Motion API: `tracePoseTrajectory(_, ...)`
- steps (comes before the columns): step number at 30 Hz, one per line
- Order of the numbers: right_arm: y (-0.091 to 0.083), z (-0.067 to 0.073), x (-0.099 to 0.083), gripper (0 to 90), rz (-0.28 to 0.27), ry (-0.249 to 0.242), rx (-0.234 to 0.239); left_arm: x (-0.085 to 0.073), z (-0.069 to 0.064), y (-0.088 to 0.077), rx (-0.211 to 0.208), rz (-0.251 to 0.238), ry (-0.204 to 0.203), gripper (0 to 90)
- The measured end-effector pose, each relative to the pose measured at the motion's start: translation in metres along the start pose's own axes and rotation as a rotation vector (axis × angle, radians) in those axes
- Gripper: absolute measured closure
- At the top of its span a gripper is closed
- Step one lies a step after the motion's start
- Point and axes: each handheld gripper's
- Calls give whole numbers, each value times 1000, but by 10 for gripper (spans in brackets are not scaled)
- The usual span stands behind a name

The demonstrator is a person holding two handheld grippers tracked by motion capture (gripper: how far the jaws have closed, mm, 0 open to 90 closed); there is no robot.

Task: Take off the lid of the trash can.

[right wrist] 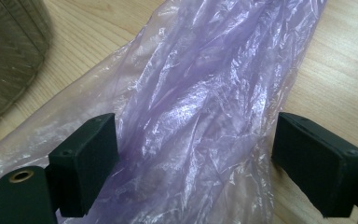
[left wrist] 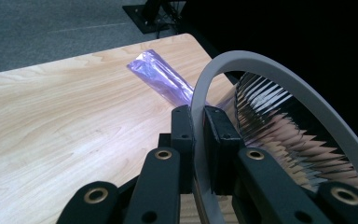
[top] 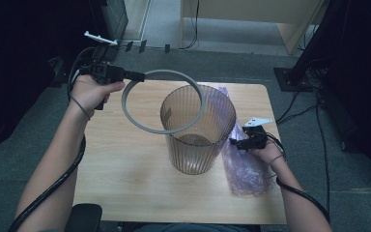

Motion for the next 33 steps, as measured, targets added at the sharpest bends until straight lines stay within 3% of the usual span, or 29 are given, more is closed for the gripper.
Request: tracePoseTrajectory(33,1,2,0,134,-3,-4,-6,-23,17,-48,58,-41,-58,830)
Point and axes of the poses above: each handheld gripper's, and its own axes: y roughly forward along the jaws, x roughly out of its top, z roughly to its left, and after that the axes turned 12 degrees about -x, right-handed
